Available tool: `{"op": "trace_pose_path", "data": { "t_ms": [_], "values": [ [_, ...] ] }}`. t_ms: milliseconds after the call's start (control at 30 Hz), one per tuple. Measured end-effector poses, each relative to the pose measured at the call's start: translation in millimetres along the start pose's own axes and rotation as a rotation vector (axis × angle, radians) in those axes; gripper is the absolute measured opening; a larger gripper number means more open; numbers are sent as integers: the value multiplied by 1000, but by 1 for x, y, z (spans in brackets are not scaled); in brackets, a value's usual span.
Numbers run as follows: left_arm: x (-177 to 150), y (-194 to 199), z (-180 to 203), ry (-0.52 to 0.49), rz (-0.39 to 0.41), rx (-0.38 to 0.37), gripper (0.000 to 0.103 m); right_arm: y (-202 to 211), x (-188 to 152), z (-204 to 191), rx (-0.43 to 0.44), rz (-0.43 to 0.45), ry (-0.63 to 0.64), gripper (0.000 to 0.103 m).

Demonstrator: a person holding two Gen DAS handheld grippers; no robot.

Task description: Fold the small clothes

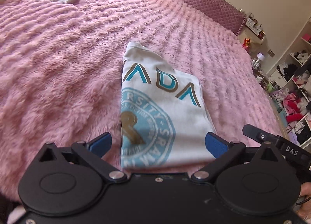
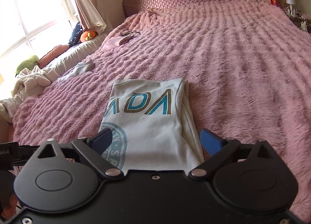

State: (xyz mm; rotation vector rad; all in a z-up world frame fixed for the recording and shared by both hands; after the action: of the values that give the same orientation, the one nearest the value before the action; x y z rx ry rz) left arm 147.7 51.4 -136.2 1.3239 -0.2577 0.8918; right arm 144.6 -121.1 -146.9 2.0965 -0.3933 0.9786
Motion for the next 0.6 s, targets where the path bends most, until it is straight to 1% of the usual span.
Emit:
{"op": "trace_pose_path", "data": {
  "t_ms": [67,133,200,300,400,467,600],
  "values": [
    [-12,22,1,-16,-6,31,103,17,-5,-12,-5,-45,24,103],
    [-23,43,2,-31,-19,68,103,35,-12,-24,-30,-82,50,103],
    [-34,64,3,-30,-17,76,103,53,-17,-34,-65,-96,72,103],
    [-48,92,0,-26,-15,97,103,79,-25,-45,-108,-96,86,103],
    [-58,112,-4,-32,-36,111,103,99,-30,-51,-114,-97,56,103],
    [-64,124,-6,-25,-41,112,103,109,-33,-53,-124,-96,43,103],
    [-74,144,-9,-23,-51,124,103,121,-34,-62,-141,-96,65,103]
  ]
}}
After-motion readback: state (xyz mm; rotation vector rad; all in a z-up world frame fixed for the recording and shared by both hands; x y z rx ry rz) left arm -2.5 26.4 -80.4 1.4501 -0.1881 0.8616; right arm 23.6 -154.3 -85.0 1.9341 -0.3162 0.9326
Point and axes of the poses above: each gripper's, at about its wrist camera, not at the fingertips, and y roughly against the way its jaws point, z to its right, x to its top, the point moved 7 cm from there along -y, roughly the way its jaws point, and after that the axes turned 11 degrees about x, right-handed, at the moved point
